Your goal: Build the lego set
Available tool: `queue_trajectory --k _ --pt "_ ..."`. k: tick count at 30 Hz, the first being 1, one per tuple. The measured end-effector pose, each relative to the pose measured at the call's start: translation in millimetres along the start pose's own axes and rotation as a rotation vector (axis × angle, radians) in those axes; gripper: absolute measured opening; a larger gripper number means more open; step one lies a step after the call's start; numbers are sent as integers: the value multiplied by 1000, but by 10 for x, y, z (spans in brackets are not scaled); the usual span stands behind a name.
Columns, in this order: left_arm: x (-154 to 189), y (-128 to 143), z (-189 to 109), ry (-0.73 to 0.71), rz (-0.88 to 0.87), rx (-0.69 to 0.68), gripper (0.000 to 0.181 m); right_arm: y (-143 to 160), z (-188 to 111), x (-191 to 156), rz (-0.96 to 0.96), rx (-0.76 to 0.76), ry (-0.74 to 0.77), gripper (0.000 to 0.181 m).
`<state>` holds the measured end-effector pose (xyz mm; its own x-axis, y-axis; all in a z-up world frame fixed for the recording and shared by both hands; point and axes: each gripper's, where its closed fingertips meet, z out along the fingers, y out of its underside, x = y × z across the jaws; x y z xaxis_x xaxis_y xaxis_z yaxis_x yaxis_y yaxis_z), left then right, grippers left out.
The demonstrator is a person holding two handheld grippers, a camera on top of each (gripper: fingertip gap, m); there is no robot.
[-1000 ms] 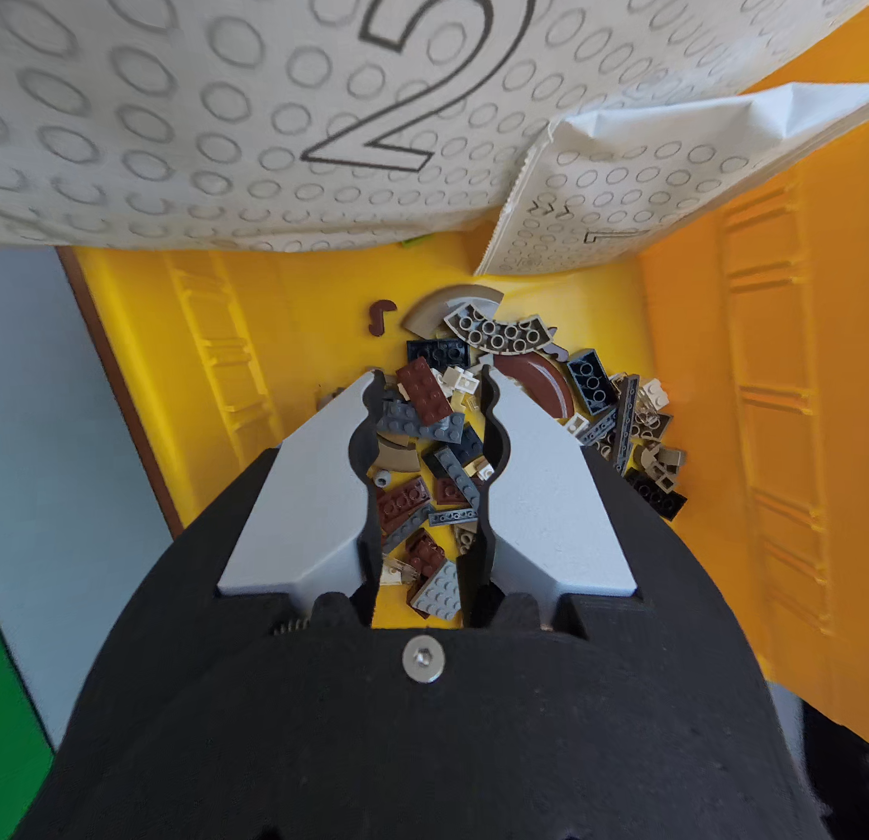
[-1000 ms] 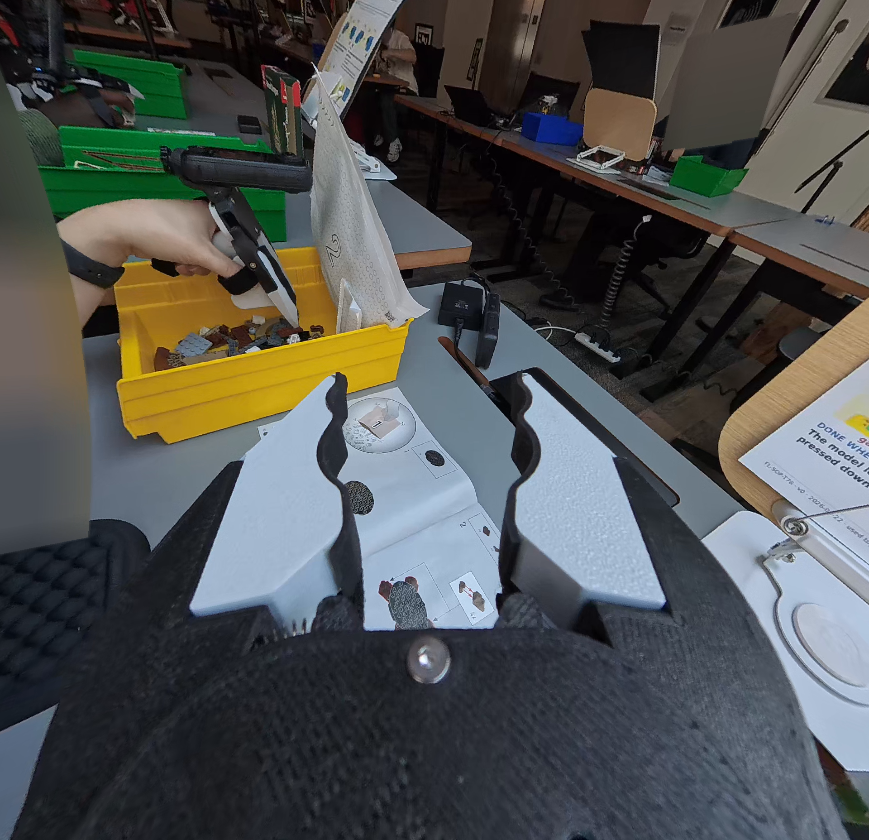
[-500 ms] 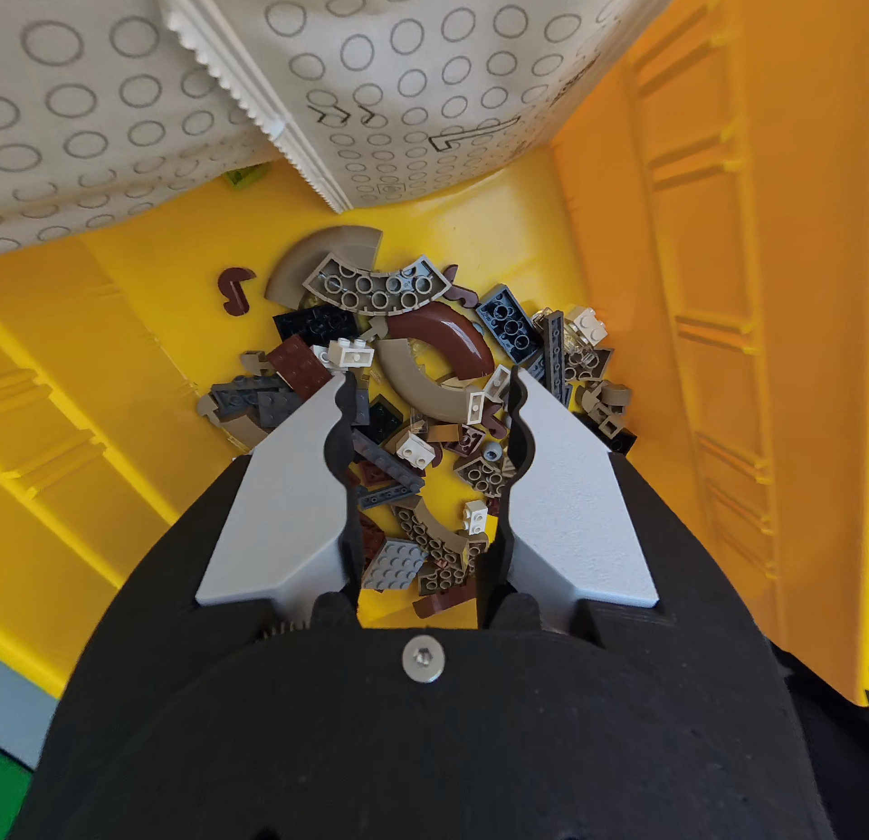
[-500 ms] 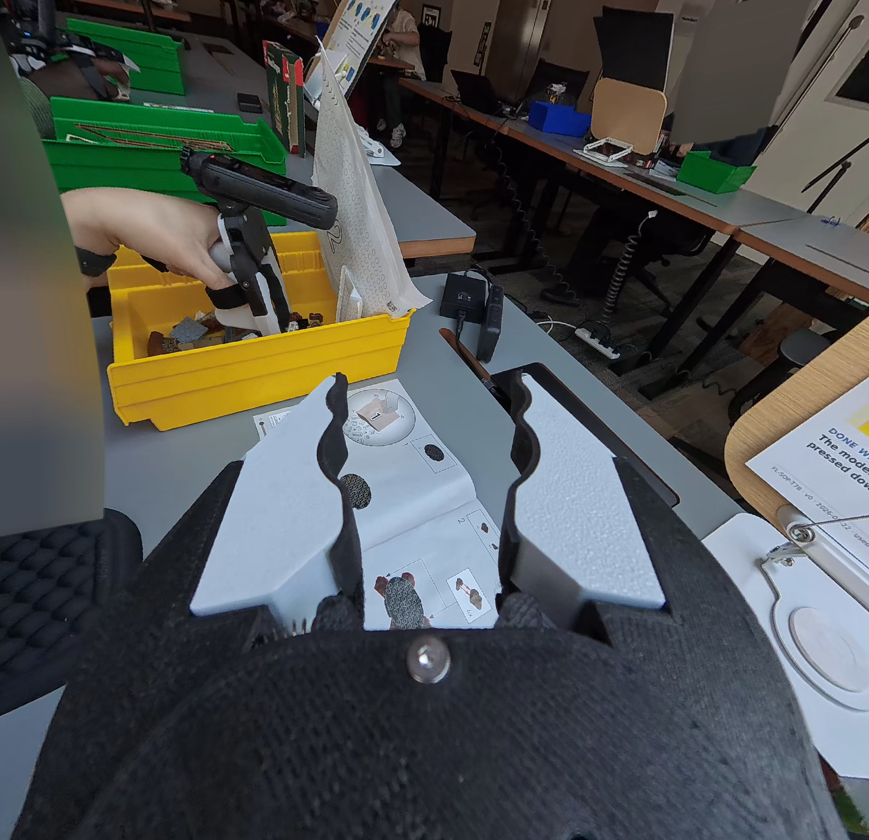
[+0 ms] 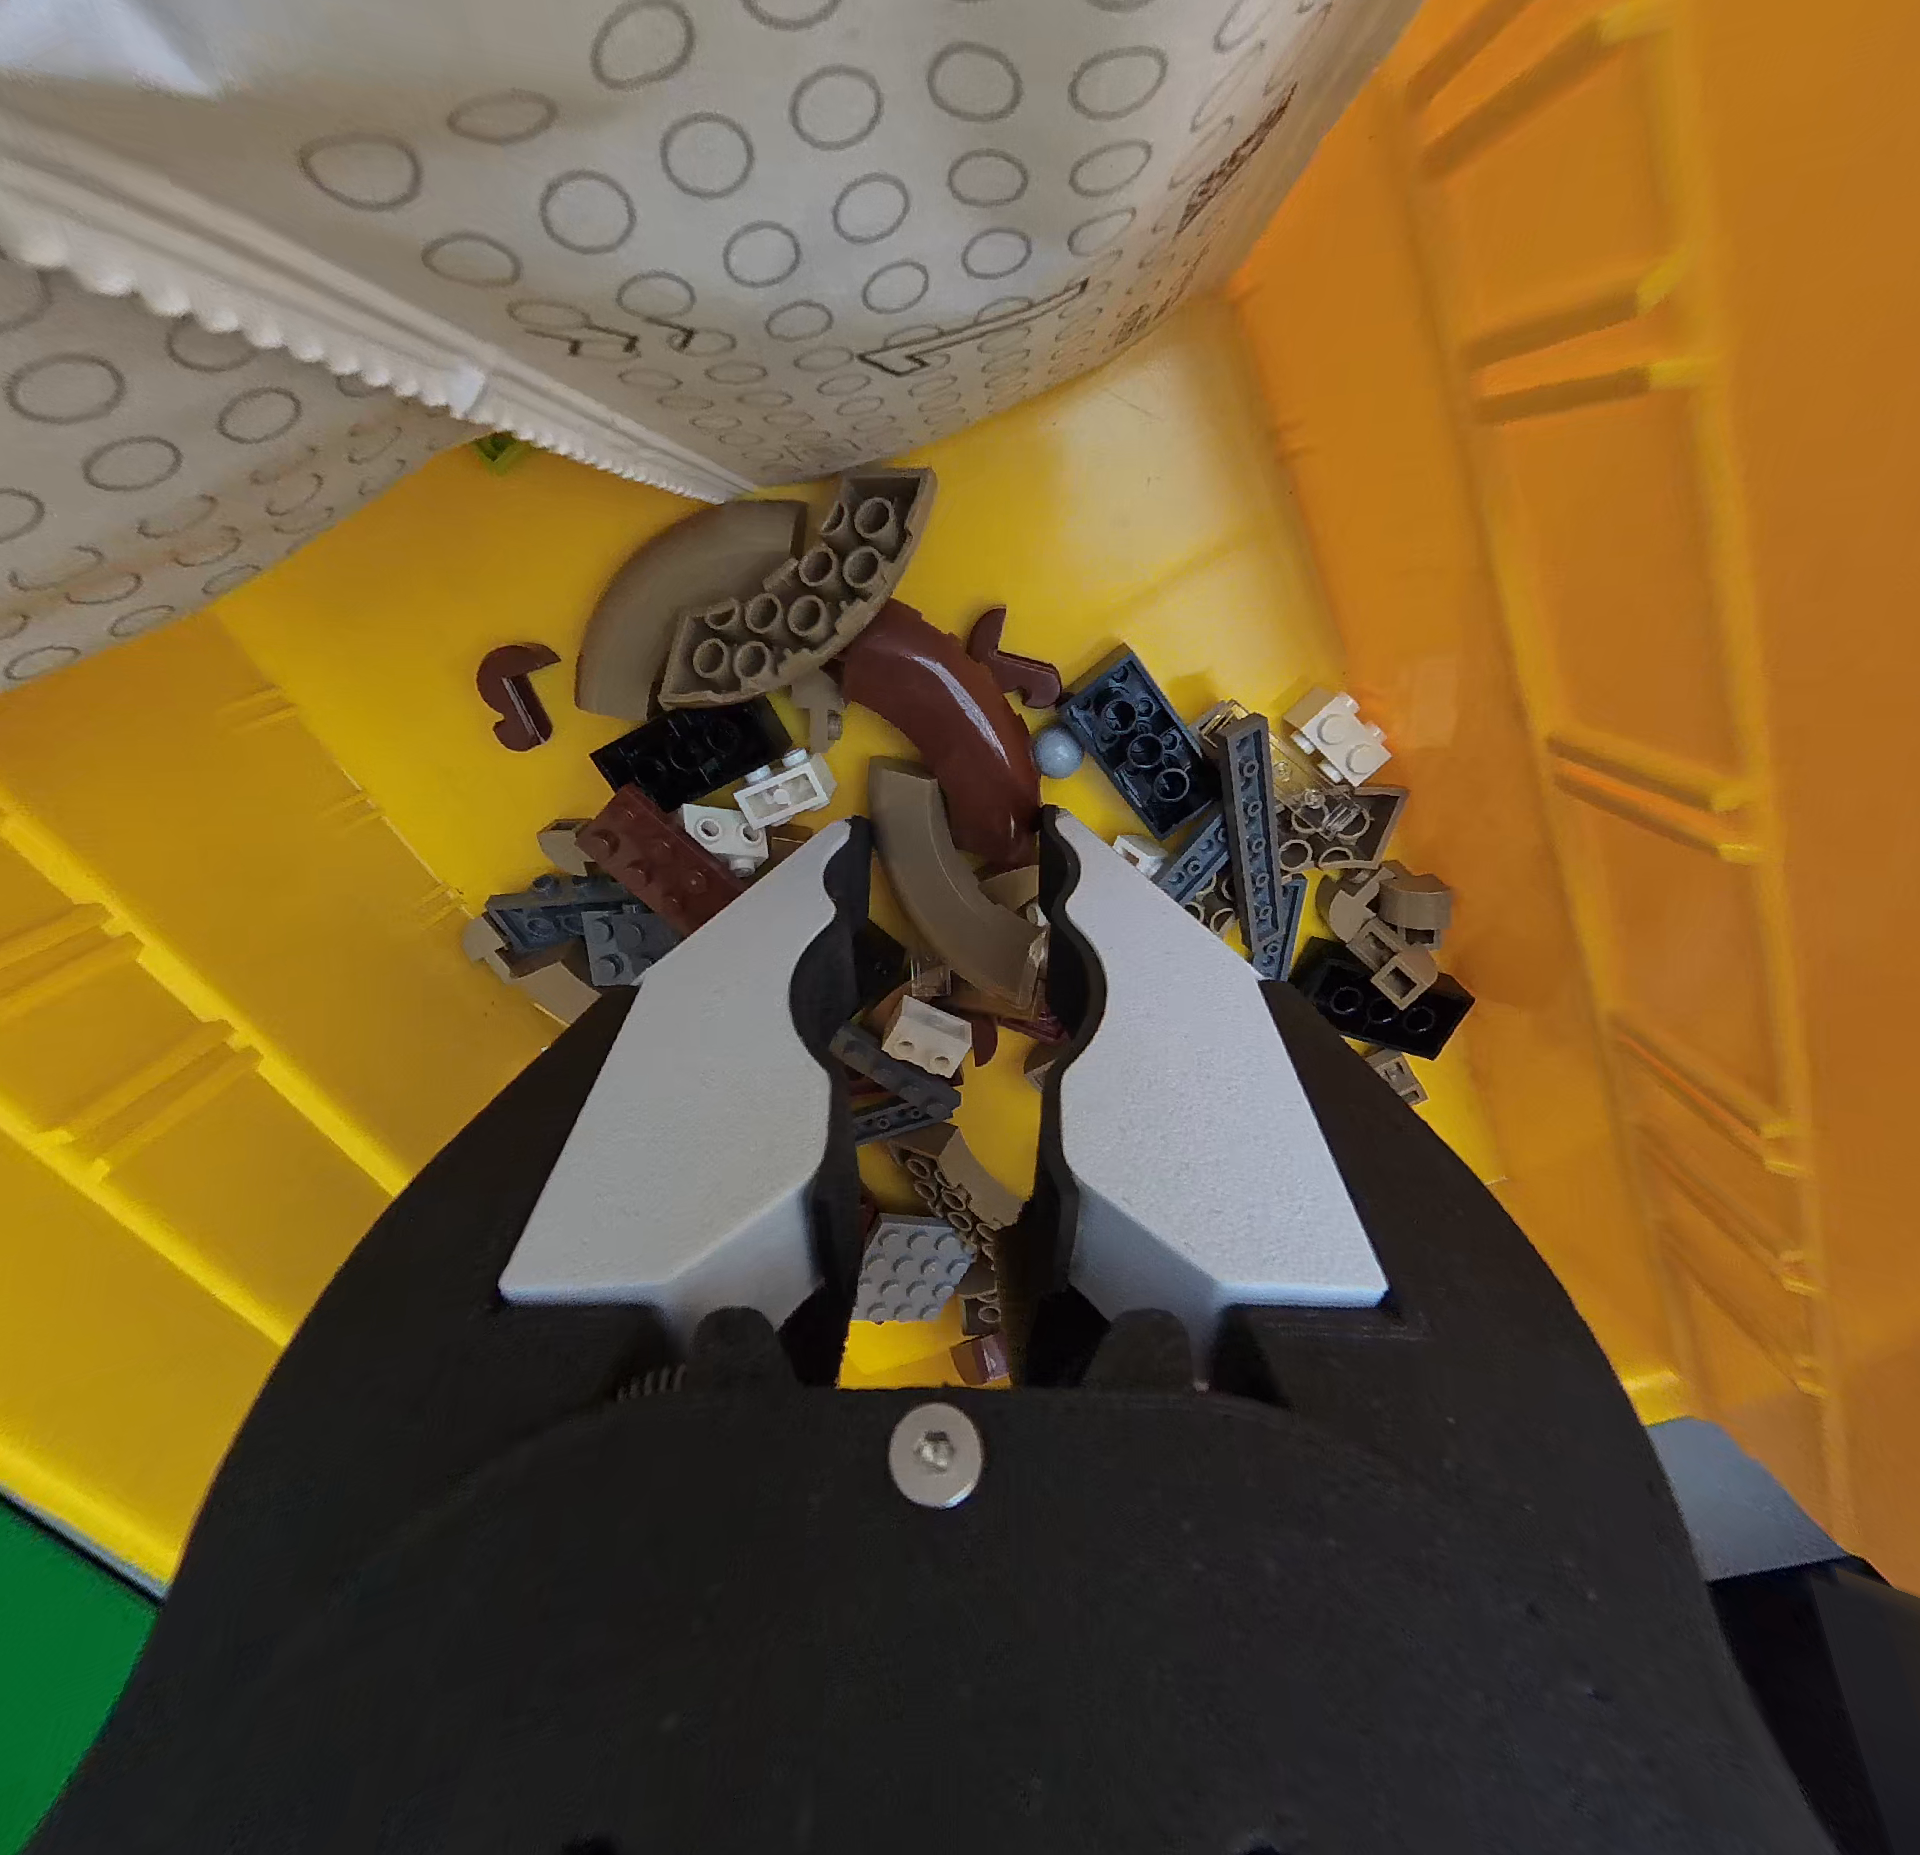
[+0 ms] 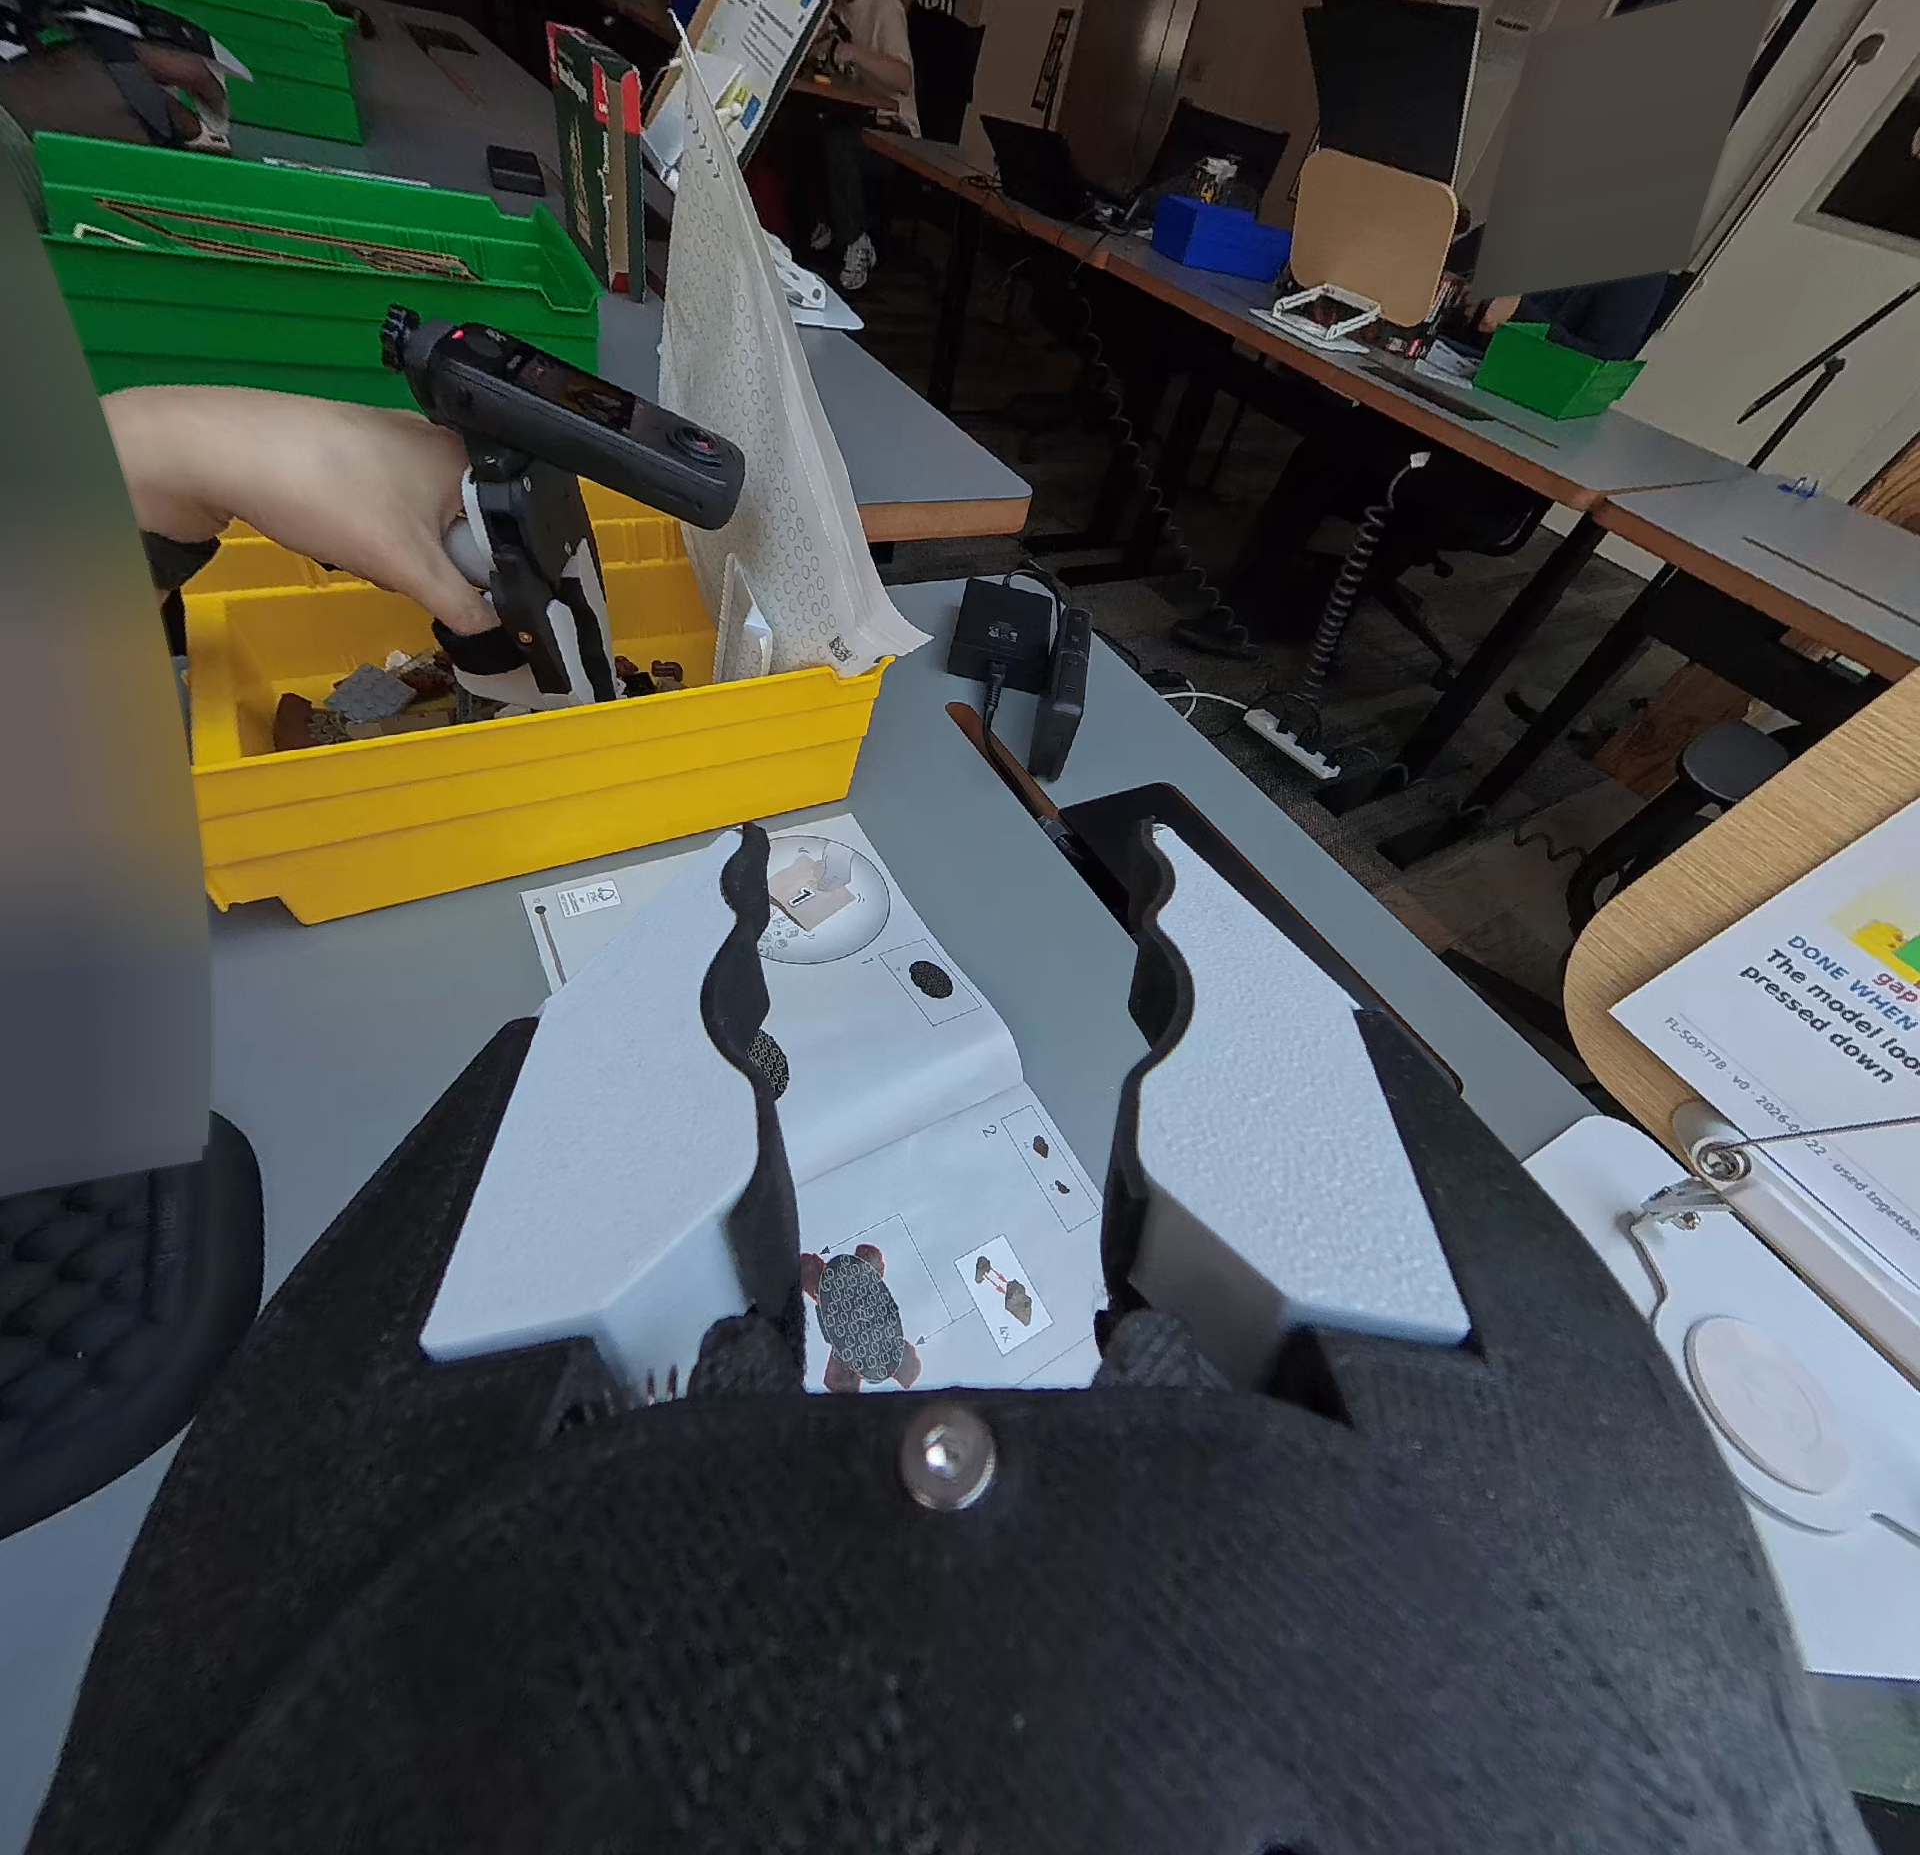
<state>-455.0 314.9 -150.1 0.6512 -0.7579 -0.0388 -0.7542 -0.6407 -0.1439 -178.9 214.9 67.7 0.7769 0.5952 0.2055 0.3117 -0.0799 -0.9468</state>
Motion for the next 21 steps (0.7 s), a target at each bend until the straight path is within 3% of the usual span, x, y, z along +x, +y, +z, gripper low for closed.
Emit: queue_trajectory --k 3,11,21 --pt "-41 45 -30 9 -2 -5 24 1 0 1 -2 -1 -2 70" --pt "-282 77 -246 -5 -82 88 24 16 0 17 -19 -11 6 70" --pt "-625 -12 -294 -45 -190 201 24 51 17 15 -45 -30 11 70"
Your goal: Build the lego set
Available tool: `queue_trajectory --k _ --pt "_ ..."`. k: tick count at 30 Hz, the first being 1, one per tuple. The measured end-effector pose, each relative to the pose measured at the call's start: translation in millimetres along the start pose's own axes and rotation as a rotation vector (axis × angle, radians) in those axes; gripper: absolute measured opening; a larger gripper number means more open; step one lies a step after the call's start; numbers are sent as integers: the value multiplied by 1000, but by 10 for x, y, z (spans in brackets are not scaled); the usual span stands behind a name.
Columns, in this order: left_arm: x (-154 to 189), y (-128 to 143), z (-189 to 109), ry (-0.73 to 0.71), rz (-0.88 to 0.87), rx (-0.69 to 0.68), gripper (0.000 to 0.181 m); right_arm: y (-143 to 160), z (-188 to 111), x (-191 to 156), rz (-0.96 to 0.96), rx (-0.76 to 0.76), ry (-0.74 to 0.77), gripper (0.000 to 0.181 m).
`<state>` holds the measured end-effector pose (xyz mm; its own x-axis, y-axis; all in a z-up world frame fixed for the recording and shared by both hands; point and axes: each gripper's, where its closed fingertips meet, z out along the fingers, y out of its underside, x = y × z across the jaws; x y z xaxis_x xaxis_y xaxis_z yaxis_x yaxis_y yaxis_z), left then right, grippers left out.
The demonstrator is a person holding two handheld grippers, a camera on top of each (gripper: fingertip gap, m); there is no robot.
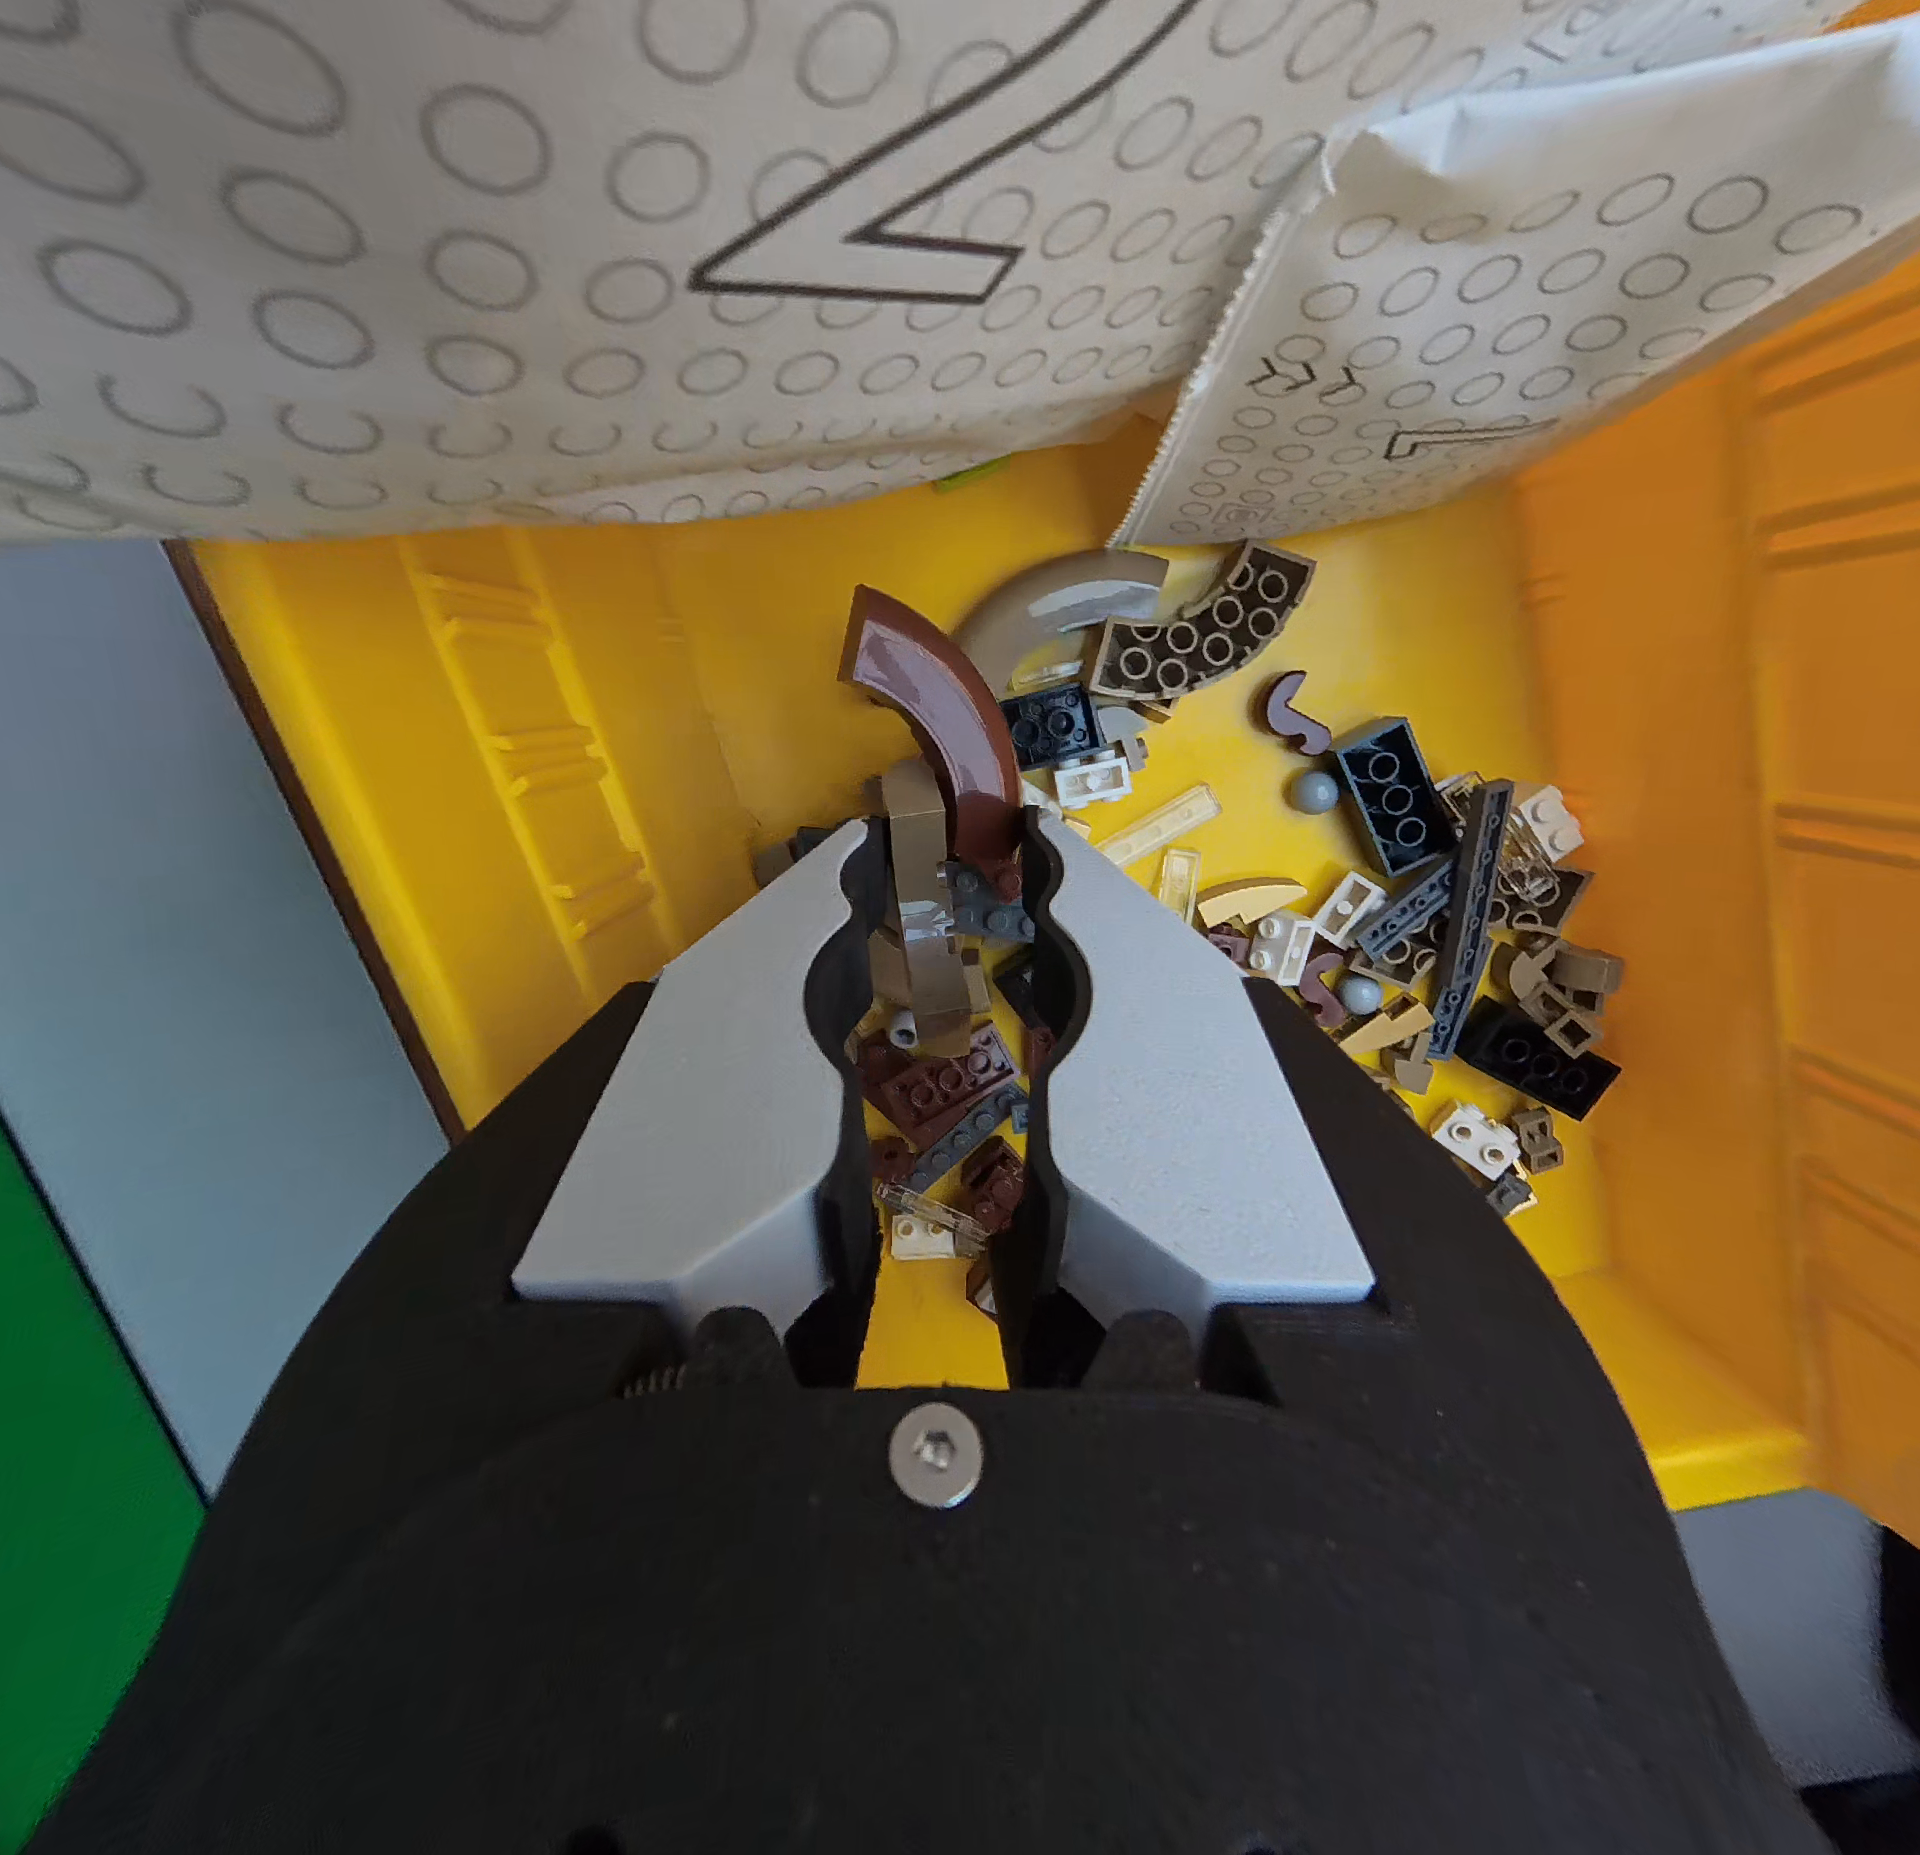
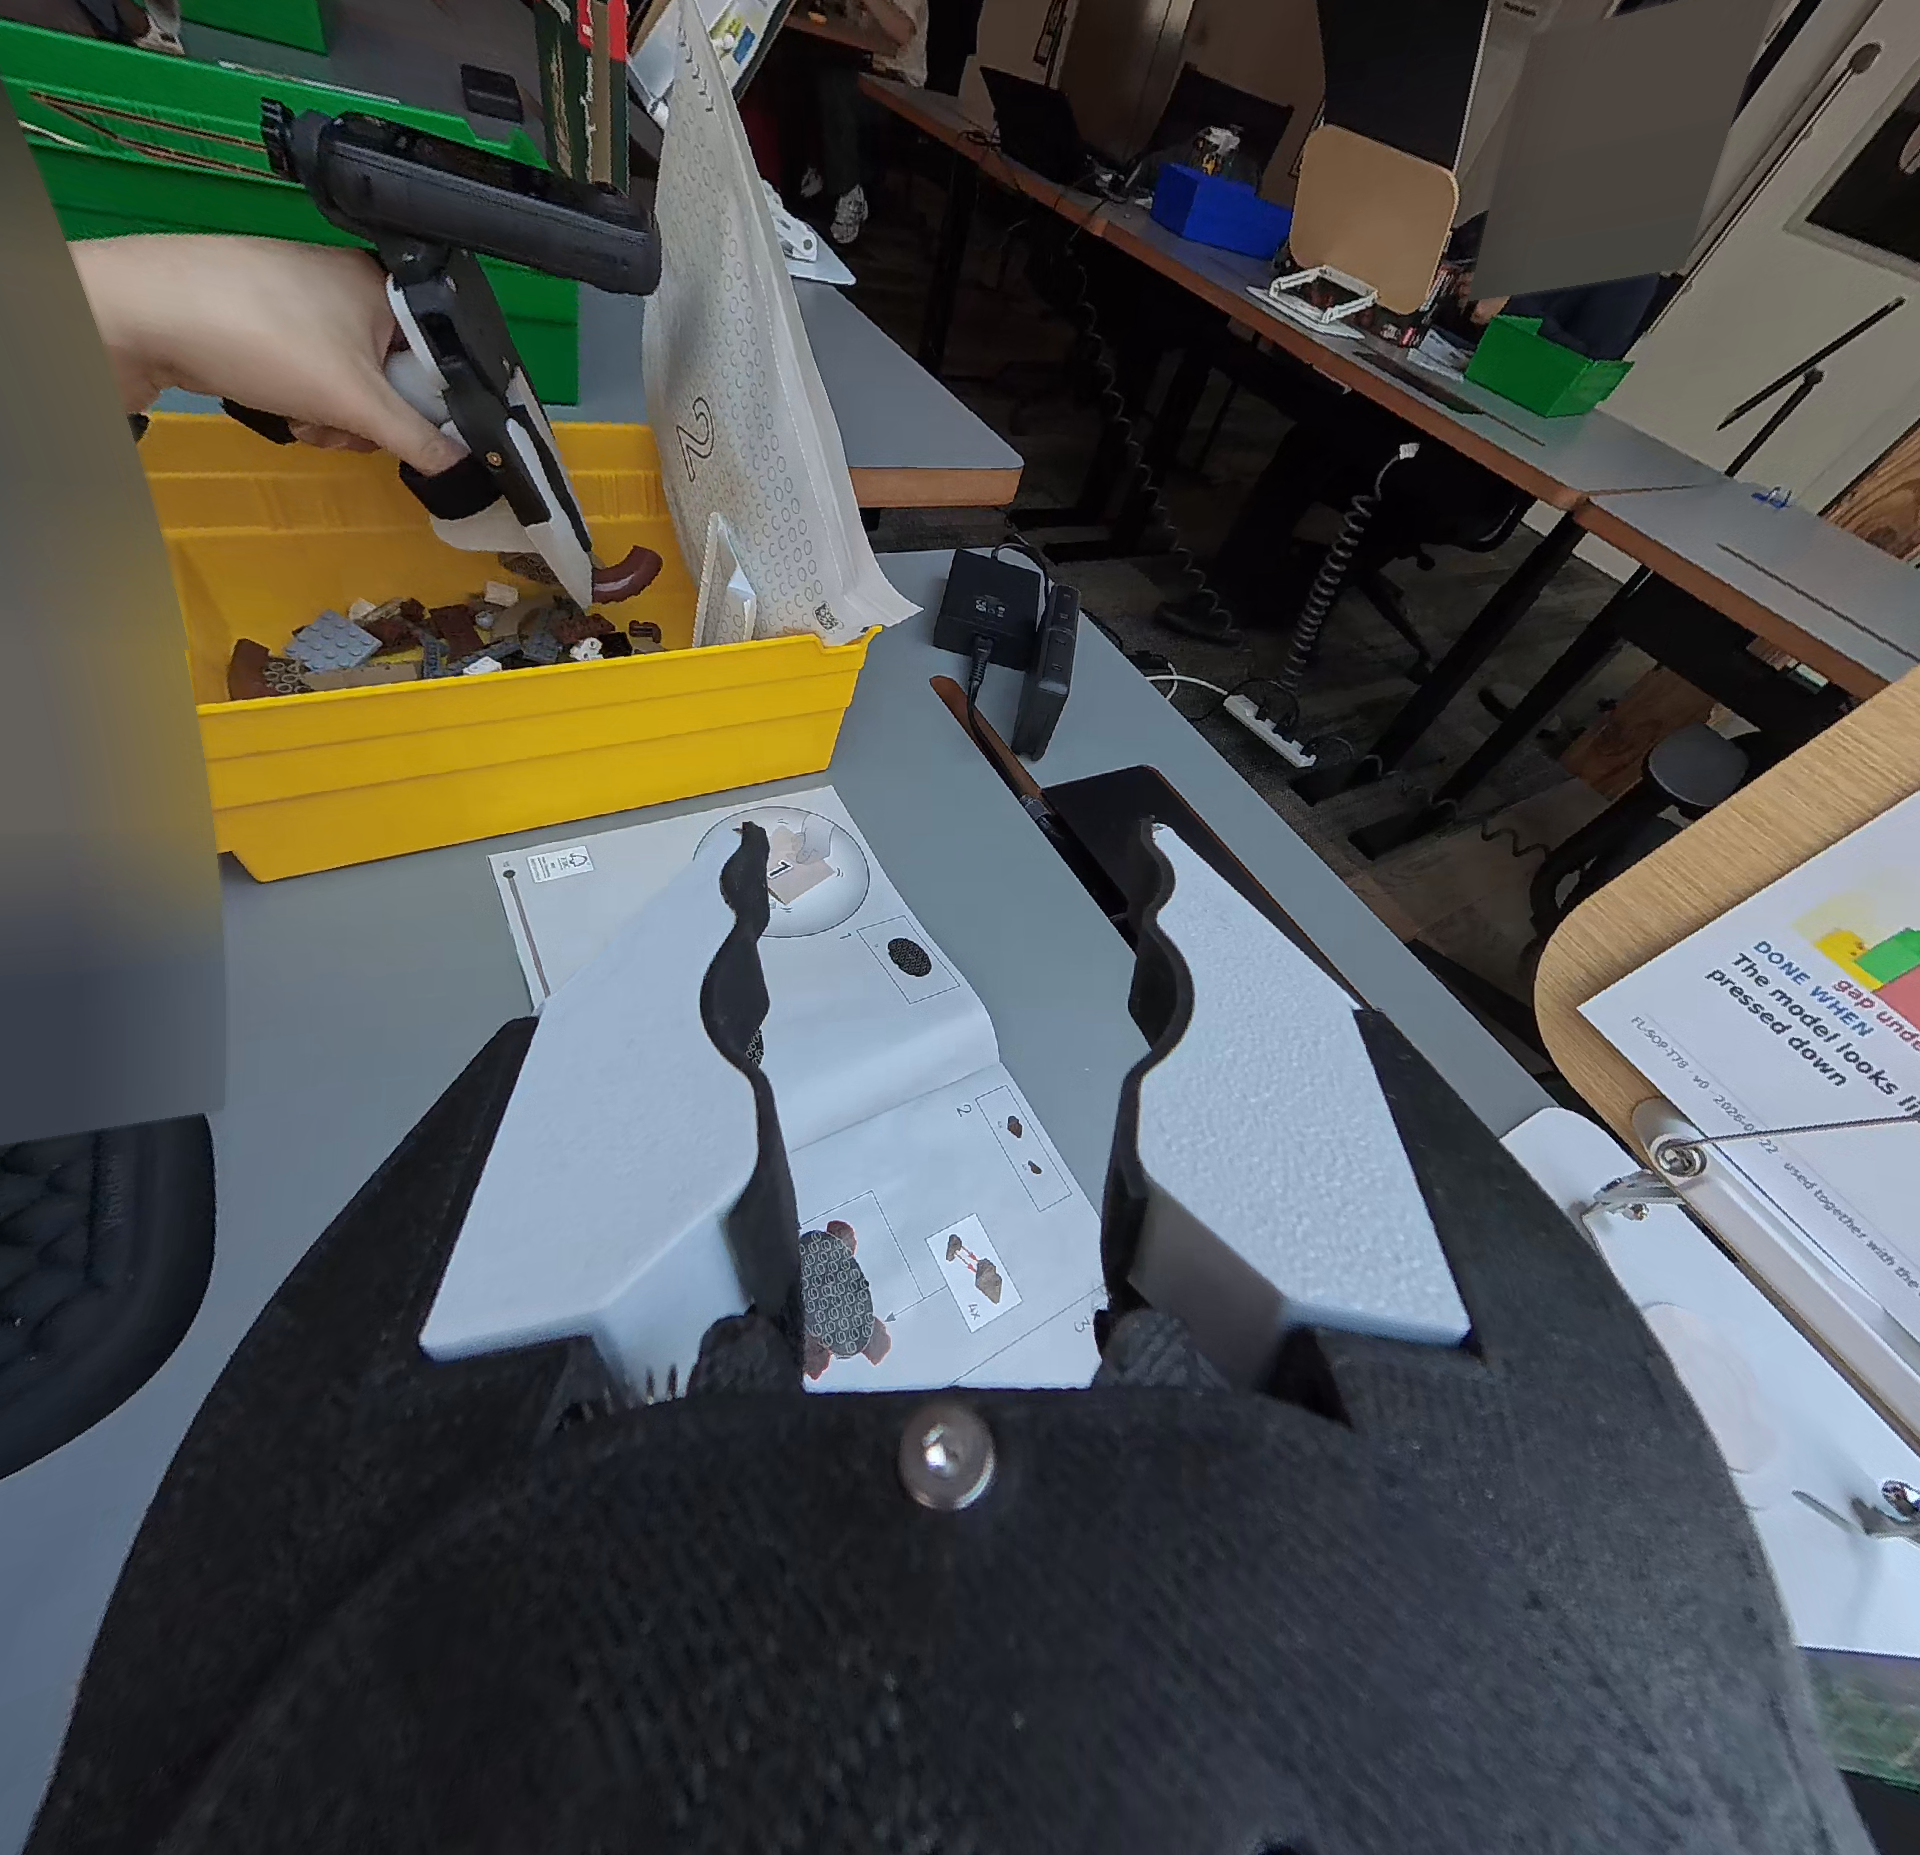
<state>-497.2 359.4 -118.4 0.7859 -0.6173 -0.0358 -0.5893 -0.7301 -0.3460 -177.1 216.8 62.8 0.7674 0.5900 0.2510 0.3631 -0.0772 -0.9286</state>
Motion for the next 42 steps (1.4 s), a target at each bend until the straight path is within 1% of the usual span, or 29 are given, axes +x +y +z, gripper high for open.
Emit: queue_trajectory --k 4,8,12,13,15,17,18,19,21,26,27,28,29,32,37,38,40,42 --pt "-76 -94 52 -35 -4 42 24 15 12 -9 -6 -6 -4 70" --pt "-83 -84 159 -28 -21 24 24 36 22 -10 -20 -16 -1 70" --pt "-112 -66 213 -21 -90 13 24 48 30 -22 -32 -23 -3 70" --pt "-101 -89 195 -13 -106 27 27 52 30 -21 -36 -26 -1 70" --pt "-71 -130 117 0 -133 54 39 56 28 -18 -44 -29 3 70" --pt "-27 -123 3 6 -145 59 53 52 24 -24 -49 -29 2 70" --pt "-2 -102 -42 7 -142 52 57 48 23 -29 -51 -28 1 70" --pt "21 -78 -66 7 -129 42 56 45 22 -33 -54 -27 1 70" --pt "59 -38 -48 8 -100 18 46 42 22 -44 -58 -28 -1 70" --pt "141 88 171 43 -78 -91 50 44 23 -65 -76 -33 -2 70" --pt "142 96 197 41 -64 -100 47 46 23 -64 -81 -34 0 70" --pt "134 99 214 33 -46 -104 36 47 24 -63 -85 -34 1 70" --pt "110 95 221 16 -28 -104 21 49 25 -64 -87 -35 1 70" --pt "64 24 143 -7 -22 -55 15 58 30 -68 -89 -39 -2 70" --pt "34 -137 -197 4 -51 92 15 66 30 -58 -99 -44 3 70" --pt "82 -159 -252 34 -54 115 15 66 31 -64 -99 -44 1 70" --pt "306 -217 -329 157 -44 151 15 70 38 -73 -103 -46 -1 70" --pt "560 -234 -313 263 4 141 15 82 47 -84 -108 -52 -3 70"
